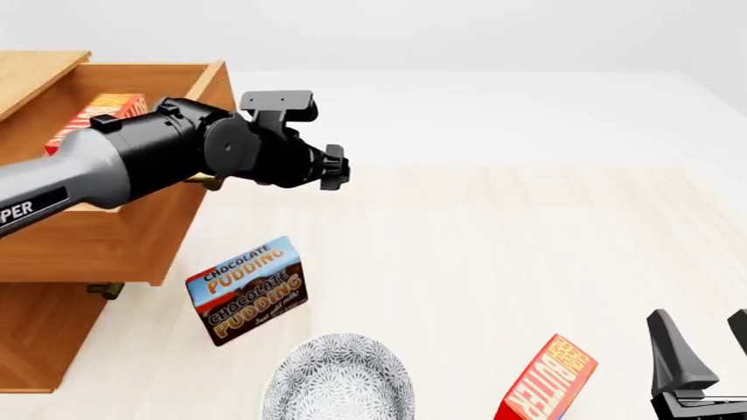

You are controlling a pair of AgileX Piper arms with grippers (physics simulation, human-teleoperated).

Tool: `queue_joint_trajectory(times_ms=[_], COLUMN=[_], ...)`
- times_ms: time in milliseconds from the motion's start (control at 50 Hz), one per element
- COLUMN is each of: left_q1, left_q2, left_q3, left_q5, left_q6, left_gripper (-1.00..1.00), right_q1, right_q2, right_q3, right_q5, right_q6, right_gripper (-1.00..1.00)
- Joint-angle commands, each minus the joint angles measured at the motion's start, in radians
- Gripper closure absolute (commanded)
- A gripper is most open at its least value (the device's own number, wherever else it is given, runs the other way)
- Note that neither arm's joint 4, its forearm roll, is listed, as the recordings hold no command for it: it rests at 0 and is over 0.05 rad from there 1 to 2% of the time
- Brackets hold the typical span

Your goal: Put the butter at the front in the top drawer of the cabinet and close it.

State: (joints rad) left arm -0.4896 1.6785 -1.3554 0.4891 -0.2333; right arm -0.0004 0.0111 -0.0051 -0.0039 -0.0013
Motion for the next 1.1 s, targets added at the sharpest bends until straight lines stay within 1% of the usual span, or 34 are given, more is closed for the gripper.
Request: queue_joint_trajectory(times_ms=[20, 160, 500, 880, 1100], left_q1=[0.044, 0.06, 0.141, 0.265, 0.304], left_q2=[-0.027, -0.036, -0.111, -0.215, -0.255], left_q3=[0.039, 0.056, 0.109, 0.216, 0.261], left_q5=[-0.003, -0.009, 0.012, 0.001, -0.009], left_q6=[0.009, 0.01, 0.036, 0.054, 0.053], left_gripper=[-1.0, -1.0, -1.0, -1.0, -1.0], right_q1=[0.0, 0.0, 0.0, 0.0, 0.0], right_q2=[-0.001, -0.001, -0.001, -0.001, -0.001], right_q3=[0.001, 0.001, 0.001, 0.001, 0.001], right_q5=[0.0, 0.0, 0.0, 0.0, 0.0], right_q6=[0.0, 0.0, 0.0, 0.0, 0.0], right_gripper=[-1.0, -1.0, -1.0, -1.0, -1.0])
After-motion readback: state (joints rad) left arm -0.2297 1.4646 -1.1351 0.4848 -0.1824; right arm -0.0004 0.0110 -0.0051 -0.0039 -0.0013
